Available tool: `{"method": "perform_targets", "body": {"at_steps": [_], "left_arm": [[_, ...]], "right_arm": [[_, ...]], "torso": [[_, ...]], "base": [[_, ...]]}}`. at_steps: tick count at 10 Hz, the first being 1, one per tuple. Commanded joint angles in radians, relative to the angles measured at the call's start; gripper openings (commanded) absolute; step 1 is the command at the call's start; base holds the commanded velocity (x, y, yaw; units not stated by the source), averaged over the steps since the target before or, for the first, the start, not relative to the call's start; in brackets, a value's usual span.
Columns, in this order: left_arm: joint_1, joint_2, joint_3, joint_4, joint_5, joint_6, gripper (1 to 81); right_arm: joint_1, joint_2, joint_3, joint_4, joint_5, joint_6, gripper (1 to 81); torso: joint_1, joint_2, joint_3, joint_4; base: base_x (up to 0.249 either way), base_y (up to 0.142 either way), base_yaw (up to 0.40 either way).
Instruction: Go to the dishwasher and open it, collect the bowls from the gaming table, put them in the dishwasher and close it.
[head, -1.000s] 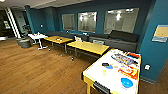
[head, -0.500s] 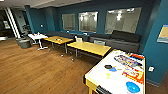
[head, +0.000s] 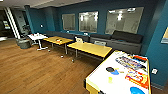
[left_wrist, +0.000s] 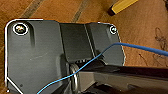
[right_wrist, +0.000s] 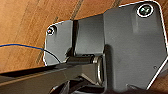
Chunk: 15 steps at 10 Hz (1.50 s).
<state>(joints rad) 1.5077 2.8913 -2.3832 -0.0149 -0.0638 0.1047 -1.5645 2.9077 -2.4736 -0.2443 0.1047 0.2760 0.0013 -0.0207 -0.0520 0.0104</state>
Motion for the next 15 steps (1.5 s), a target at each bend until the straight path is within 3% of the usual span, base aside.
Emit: {"method": "perform_targets", "body": {"at_steps": [1, 11, 15], "left_arm": [[-0.050, -0.006, 0.015, 0.000, 0.053, 0.004, 81.1], [-0.050, -0.006, 0.015, -0.002, 0.053, 0.004, 81.1], [-0.050, -0.006, 0.015, 0.000, 0.055, 0.004, 81.1]], "right_arm": [[0.045, -0.003, 0.007, -0.017, -0.048, -0.006, 81.1], [0.045, -0.002, 0.004, -0.023, -0.048, -0.004, 81.1], [0.046, 0.000, 0.003, -0.024, -0.048, -0.004, 81.1]], "torso": [[0.000, 0.000, 0.000, 0.000], [0.000, 0.000, 0.000, 0.000], [0.000, 0.000, 0.000, 0.000]], "base": [[0.147, 0.000, 0.000], [0.137, 0.058, 0.000], [0.088, 0.000, 0.000]]}}
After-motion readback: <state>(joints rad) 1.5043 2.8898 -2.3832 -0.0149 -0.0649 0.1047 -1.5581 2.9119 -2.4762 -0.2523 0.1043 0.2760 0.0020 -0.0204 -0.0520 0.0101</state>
